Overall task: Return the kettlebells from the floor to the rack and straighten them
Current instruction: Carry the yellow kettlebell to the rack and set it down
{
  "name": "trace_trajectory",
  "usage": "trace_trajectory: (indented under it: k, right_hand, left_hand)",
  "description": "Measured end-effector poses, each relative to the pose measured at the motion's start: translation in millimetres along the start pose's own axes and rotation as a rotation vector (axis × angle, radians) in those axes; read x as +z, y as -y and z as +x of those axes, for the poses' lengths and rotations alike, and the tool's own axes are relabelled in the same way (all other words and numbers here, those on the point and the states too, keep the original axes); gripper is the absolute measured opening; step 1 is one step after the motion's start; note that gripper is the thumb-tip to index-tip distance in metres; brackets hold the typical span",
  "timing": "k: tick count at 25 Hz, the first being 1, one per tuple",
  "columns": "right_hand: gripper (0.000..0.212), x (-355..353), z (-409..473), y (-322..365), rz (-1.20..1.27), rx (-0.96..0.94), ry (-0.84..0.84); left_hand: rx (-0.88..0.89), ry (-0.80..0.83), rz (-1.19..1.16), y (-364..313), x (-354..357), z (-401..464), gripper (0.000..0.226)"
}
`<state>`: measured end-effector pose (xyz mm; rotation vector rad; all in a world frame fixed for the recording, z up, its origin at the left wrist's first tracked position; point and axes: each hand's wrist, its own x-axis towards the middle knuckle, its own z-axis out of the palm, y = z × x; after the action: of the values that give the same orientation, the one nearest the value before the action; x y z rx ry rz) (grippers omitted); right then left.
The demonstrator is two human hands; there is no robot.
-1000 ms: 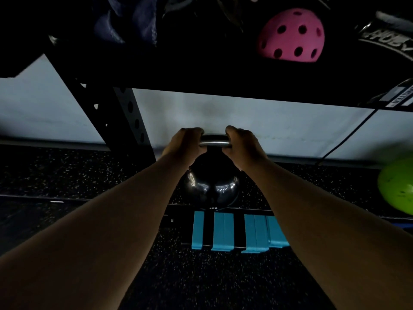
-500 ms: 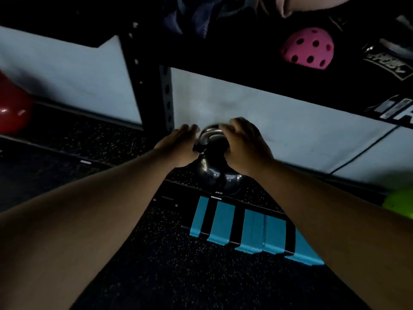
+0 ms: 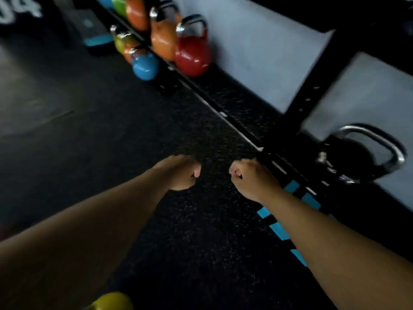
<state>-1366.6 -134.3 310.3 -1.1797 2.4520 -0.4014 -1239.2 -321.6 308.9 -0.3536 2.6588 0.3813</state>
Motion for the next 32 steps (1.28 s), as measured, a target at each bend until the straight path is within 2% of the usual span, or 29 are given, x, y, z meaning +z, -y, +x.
trace_trajectory:
  k: [6, 9, 13, 16, 19, 22, 25, 28, 30, 32]
  right_hand:
    - [0.011, 153.9, -36.4, 149.6, 0.063, -0.014, 0.269]
    - [0.011, 233.7, -67.5, 205.1, 0.076, 0.032, 0.42]
    - [0.011, 339.1, -114.8, 249.7, 0.145, 0.145, 0.505]
    - [0.012, 408.4, -148.9, 263.4, 0.21, 0.234, 0.56]
    - [0.014, 456.5, -171.2, 264.5, 0.243, 0.276, 0.583]
    - [0.014, 516.5, -200.6, 256.6, 0.23, 0.274, 0.705]
    - [0.023, 551.7, -217.9, 252.1, 0.221, 0.262, 0.771]
    - [0.023, 562.4, -216.9, 251.0, 0.301, 0.297, 0.783]
    - [0.026, 557.2, -210.0, 251.8, 0.291, 0.307, 0.776]
    - [0.035, 540.2, -198.6, 253.8, 0.255, 0.338, 0.698]
  left_hand:
    - [-0.243, 0.219, -0.073, 136.0, 102.3, -163.3, 0.036]
    - [-0.256, 0.299, -0.064, 188.7, 169.4, -225.6, 0.041]
    - [-0.228, 0.384, -0.065, 235.2, 262.0, -281.5, 0.047]
    - [-0.144, 0.446, -0.024, 254.6, 318.7, -298.9, 0.052]
    - [-0.038, 0.424, 0.064, 263.7, 362.0, -295.2, 0.062]
    - [0.095, 0.416, 0.135, 257.0, 426.9, -279.4, 0.077]
    - [0.197, 0.434, 0.184, 244.0, 469.9, -267.0, 0.06]
    - [0.233, 0.445, 0.125, 238.9, 482.6, -256.3, 0.048]
    - [0.173, 0.47, -0.019, 241.6, 481.9, -252.0, 0.044]
    - [0.085, 0.459, -0.118, 245.8, 473.3, -250.3, 0.037]
